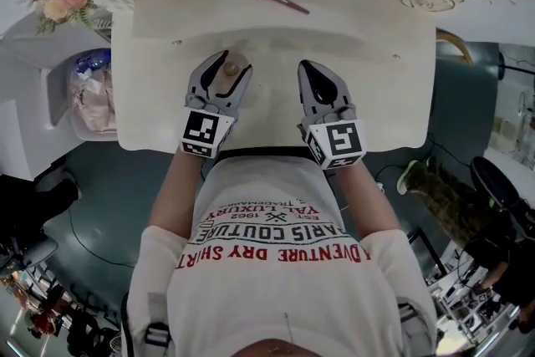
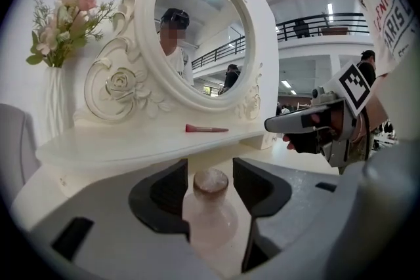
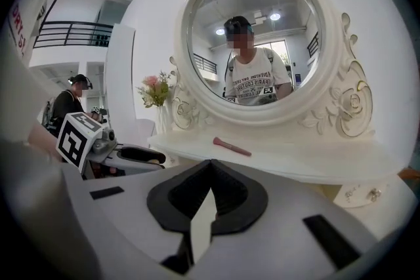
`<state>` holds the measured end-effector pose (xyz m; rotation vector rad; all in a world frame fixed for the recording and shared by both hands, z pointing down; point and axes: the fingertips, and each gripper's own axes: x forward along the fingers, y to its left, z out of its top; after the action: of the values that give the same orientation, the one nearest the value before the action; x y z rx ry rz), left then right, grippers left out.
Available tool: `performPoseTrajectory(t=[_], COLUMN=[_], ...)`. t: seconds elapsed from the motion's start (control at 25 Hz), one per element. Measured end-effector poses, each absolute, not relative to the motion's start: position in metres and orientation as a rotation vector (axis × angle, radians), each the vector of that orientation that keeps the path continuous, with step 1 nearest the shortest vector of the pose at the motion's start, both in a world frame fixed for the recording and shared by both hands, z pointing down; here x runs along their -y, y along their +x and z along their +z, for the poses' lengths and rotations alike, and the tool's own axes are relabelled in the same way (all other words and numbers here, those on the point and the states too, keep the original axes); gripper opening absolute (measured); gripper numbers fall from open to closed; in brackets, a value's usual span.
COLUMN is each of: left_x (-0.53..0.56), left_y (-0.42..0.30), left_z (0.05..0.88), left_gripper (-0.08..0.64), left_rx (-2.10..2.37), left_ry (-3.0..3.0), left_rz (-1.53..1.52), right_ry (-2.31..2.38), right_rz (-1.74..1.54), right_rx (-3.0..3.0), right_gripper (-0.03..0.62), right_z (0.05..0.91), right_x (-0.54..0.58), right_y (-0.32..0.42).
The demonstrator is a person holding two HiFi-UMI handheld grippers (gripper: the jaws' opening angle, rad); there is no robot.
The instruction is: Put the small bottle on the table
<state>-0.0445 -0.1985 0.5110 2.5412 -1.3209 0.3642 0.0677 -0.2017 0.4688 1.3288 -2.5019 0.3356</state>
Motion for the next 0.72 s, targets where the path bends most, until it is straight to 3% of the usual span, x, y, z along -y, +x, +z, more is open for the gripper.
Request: performPoseTrajectory(t=[0.32, 0.48, 0.72], left_x=[0.186, 0.181, 0.172], left_y=[-0.053, -0.055, -0.049], left_z=[0.425, 0.394, 0.357], left_gripper=[0.178, 0.038, 0.008], left_rx=[1.449, 1.546, 1.601], left_ry=[2.595, 2.607, 2.581], left_rz=[0.285, 0.304, 0.353], right_ry=[1.295, 1.305, 1.278], right_rz=[0.246, 0.188, 0.12], right_rx=[2.592, 2.632, 2.705], right_gripper=[-0.002, -0.002, -0.002], right_z=[0.414, 0.386, 0.341], right_x=[0.192, 0.191, 0.188], right_y=[0.068, 0.075, 0.085])
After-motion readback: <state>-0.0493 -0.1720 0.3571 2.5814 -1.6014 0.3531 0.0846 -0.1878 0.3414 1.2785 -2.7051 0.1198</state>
